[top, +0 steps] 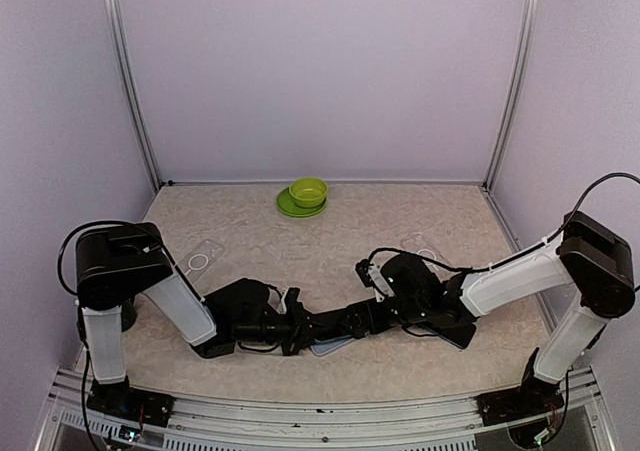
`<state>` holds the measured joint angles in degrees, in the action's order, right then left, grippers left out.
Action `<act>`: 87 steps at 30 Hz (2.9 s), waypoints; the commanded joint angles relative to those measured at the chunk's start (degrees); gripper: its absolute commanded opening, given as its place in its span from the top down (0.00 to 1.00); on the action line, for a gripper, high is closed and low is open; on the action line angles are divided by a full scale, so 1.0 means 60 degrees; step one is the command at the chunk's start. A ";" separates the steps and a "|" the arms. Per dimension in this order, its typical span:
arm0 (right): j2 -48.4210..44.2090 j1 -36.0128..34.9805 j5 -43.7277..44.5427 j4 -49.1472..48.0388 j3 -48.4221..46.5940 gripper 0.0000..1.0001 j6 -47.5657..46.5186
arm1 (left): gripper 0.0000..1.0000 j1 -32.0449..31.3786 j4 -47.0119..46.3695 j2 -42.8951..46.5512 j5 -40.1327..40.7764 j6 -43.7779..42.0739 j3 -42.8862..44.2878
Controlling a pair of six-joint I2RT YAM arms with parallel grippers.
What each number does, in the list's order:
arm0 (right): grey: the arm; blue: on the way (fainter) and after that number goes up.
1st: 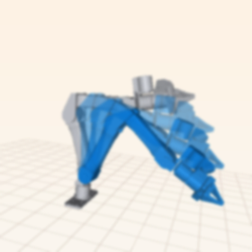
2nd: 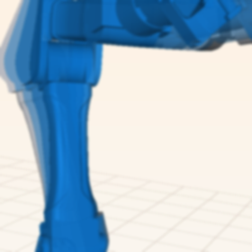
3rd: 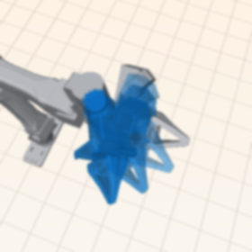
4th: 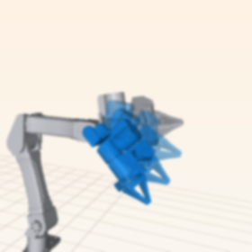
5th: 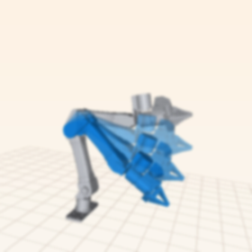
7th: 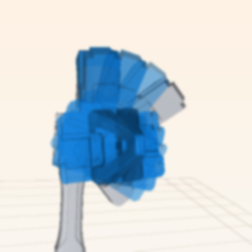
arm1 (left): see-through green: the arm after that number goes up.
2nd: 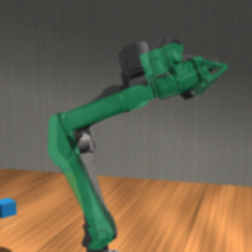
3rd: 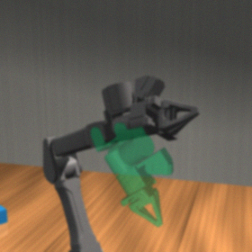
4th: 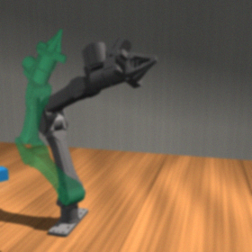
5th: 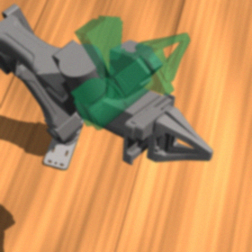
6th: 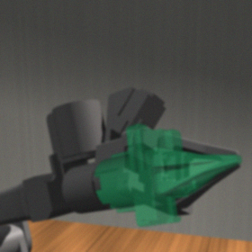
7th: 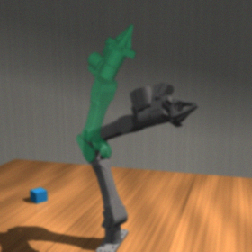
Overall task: Put the phone into the phone case
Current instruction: Install the phone on the phone case.
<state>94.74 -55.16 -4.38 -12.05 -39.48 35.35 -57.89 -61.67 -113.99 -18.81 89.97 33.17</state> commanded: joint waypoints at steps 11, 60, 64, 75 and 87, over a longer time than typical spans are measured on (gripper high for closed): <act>0.0174 -0.0120 -0.1343 -0.1169 0.0352 0.01 0.0343 | 1.00 -0.0111 0.0348 -0.0980 -0.0530 0.0384 0.0104; -0.2449 0.1129 -0.2445 0.0185 0.1037 0.00 -0.0143 | 1.00 -0.0063 -0.1785 -0.0225 -0.0679 -0.1570 -0.0429; -0.2507 0.1243 -0.2444 0.0248 0.1136 0.00 -0.0194 | 1.00 -0.0086 -0.1862 -0.0093 -0.0775 -0.1783 -0.0401; -0.2524 0.1517 -0.2933 0.0149 0.1276 0.00 -0.0184 | 1.00 -0.0177 -0.2415 0.0171 -0.0995 -0.2122 -0.0336; -0.2319 0.1648 -0.3525 -0.0250 0.1513 0.00 0.0114 | 1.00 -0.0289 -0.2603 0.0581 -0.1104 -0.2718 -0.0335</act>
<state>80.68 -46.30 -23.33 -11.33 -31.73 35.00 -59.13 -71.66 -113.78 -24.21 76.55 30.79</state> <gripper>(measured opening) 0.996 0.081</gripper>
